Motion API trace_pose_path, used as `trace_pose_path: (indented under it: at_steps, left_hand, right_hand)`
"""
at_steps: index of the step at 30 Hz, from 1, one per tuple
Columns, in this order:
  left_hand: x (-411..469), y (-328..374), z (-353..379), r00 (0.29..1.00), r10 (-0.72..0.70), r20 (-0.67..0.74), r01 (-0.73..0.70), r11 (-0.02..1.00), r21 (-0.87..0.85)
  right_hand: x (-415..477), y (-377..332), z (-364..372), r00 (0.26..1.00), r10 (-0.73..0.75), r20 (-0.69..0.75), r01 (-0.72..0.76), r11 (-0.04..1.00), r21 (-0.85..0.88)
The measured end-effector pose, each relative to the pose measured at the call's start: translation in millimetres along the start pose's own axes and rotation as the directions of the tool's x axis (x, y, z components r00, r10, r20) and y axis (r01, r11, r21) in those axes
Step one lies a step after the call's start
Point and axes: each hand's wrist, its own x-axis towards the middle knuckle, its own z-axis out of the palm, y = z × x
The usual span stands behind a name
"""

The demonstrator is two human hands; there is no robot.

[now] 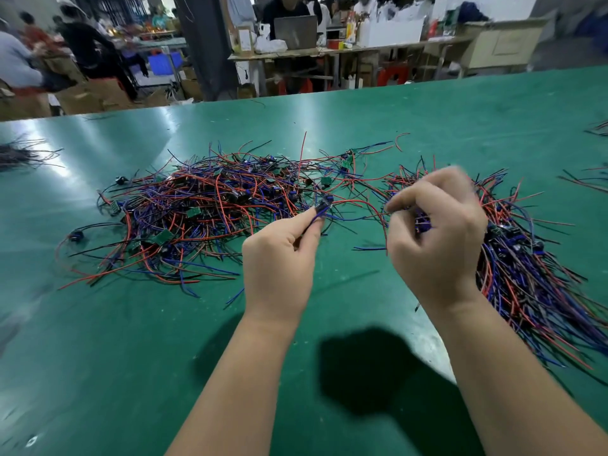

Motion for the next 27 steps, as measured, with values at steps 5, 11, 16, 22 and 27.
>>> trace_pose_path:
  at_steps: [5, 11, 16, 22, 27]
  left_hand:
    - [-3.3, 5.7, 1.6, 0.985, 0.164, 0.058, -0.169, 0.982, 0.085]
    - [-9.0, 6.6, 6.2, 0.913, 0.343, 0.221, -0.369, 0.926, 0.085]
    - [-11.2, 7.8, 7.9, 0.921, 0.298, 0.252, -0.303, 0.953, -0.020]
    - [-8.6, 26.4, 9.0, 0.644, -0.389, 0.659, 0.733, 0.561, -0.385]
    - [-4.3, 21.2, 7.5, 0.507, -0.449, 0.736, 0.858, 0.345, -0.380]
  right_hand:
    - [-7.1, -4.1, 13.7, 0.687, 0.403, 0.605, -0.603, 0.781, 0.165]
    - [-0.4, 3.0, 16.3, 0.386, 0.560, 0.733, -0.919, 0.162, 0.360]
    - [6.2, 7.4, 9.1, 0.415, 0.568, 0.711, -0.874, 0.033, 0.484]
    - [5.4, 9.9, 5.2, 0.483, 0.417, 0.770, -0.871, 0.142, 0.470]
    - [1.6, 16.9, 8.1, 0.572, 0.454, 0.683, -0.807, 0.460, 0.370]
